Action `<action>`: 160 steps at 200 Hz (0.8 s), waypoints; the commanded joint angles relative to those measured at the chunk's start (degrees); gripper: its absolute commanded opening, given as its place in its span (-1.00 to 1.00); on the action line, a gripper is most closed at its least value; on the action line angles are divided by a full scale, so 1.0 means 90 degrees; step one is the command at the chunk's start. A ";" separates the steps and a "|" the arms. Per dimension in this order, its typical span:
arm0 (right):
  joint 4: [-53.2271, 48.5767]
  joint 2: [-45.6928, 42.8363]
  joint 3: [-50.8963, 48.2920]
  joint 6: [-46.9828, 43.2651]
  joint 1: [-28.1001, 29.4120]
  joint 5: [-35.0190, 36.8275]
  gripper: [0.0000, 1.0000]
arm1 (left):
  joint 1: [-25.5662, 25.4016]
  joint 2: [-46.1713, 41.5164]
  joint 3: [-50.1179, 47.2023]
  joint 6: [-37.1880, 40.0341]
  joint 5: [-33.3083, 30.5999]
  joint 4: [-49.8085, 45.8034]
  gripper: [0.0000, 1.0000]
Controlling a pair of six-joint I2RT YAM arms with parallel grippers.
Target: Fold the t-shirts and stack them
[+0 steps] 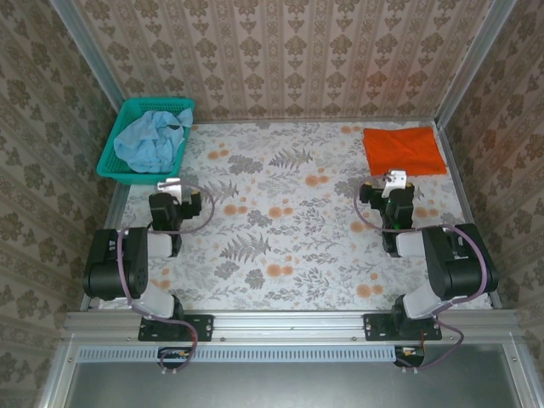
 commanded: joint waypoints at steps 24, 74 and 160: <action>-0.0338 -0.0069 -0.0030 0.0129 -0.0010 -0.0037 0.99 | -0.0038 -0.0041 0.0088 0.0125 0.0074 0.0064 1.00; -0.0307 -0.0067 -0.0037 0.0173 0.0005 0.0083 0.99 | -0.0041 -0.0047 0.0088 0.0115 0.0075 0.0062 1.00; -0.0298 -0.0060 -0.0039 0.0169 0.0011 0.0132 0.99 | -0.0041 -0.0041 0.0088 0.0116 0.0075 0.0062 1.00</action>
